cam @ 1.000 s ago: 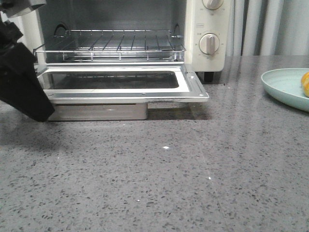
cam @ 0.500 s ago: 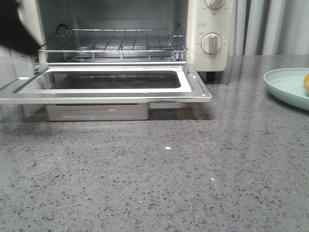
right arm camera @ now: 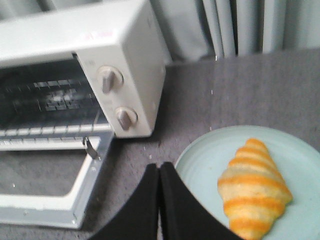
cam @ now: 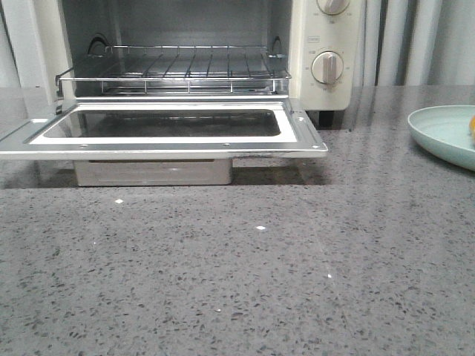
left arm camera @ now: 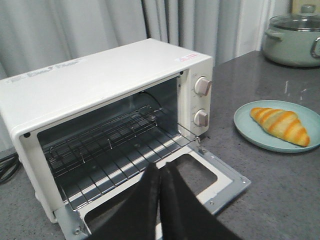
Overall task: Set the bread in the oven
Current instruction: 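Withdraw the left gripper and reach the right gripper to the croissant, then grasp the striped croissant on the blue plate with the right gripper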
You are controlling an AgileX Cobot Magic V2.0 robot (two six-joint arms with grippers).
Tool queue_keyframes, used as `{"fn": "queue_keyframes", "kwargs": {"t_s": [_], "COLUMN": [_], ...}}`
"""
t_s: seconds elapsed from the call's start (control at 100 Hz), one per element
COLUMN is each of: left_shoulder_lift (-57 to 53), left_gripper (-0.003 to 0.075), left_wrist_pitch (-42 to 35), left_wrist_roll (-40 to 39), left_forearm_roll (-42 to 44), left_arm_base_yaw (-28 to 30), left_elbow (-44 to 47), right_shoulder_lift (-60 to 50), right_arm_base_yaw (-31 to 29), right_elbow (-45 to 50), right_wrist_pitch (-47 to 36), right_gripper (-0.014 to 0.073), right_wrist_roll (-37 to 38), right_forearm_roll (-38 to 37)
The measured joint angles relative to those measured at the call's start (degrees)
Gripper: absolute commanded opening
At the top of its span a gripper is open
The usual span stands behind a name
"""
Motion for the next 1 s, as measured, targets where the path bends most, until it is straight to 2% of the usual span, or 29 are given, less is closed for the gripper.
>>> {"fn": "queue_keyframes", "kwargs": {"t_s": [0.1, 0.22, 0.28, 0.55, 0.84, 1.0], "left_shoulder_lift": [-2.9, -3.8, -3.8, -3.8, -3.0, -2.5], "left_gripper": [-0.0021, -0.0021, -0.0021, -0.0021, -0.0021, -0.0021], "left_wrist_pitch": [4.2, 8.5, 10.4, 13.8, 13.4, 13.2], "left_wrist_roll": [0.0, 0.0, 0.0, 0.0, 0.0, 0.0], "left_forearm_roll": [0.3, 1.1, 2.0, 3.0, 3.0, 2.9], "left_arm_base_yaw": [0.0, 0.0, 0.0, 0.0, -0.1, -0.5], "left_elbow": [0.0, 0.4, 0.9, 3.3, 3.3, 3.3], "right_shoulder_lift": [9.8, 19.9, 24.6, 38.5, 46.7, 48.8], "right_arm_base_yaw": [0.0, -0.5, -1.0, -3.4, -3.5, -3.5], "right_elbow": [-5.6, -11.5, -14.0, -19.6, -19.9, -20.4], "right_wrist_pitch": [6.6, 11.9, 13.6, 18.5, 18.7, 18.7], "right_gripper": [0.0122, 0.038, 0.0438, 0.0435, 0.043, 0.0297], "right_wrist_roll": [-0.1, -0.4, -0.5, 3.5, 4.0, 4.0], "right_forearm_roll": [-1.9, -2.8, -3.3, -12.5, -14.7, -17.6]}}
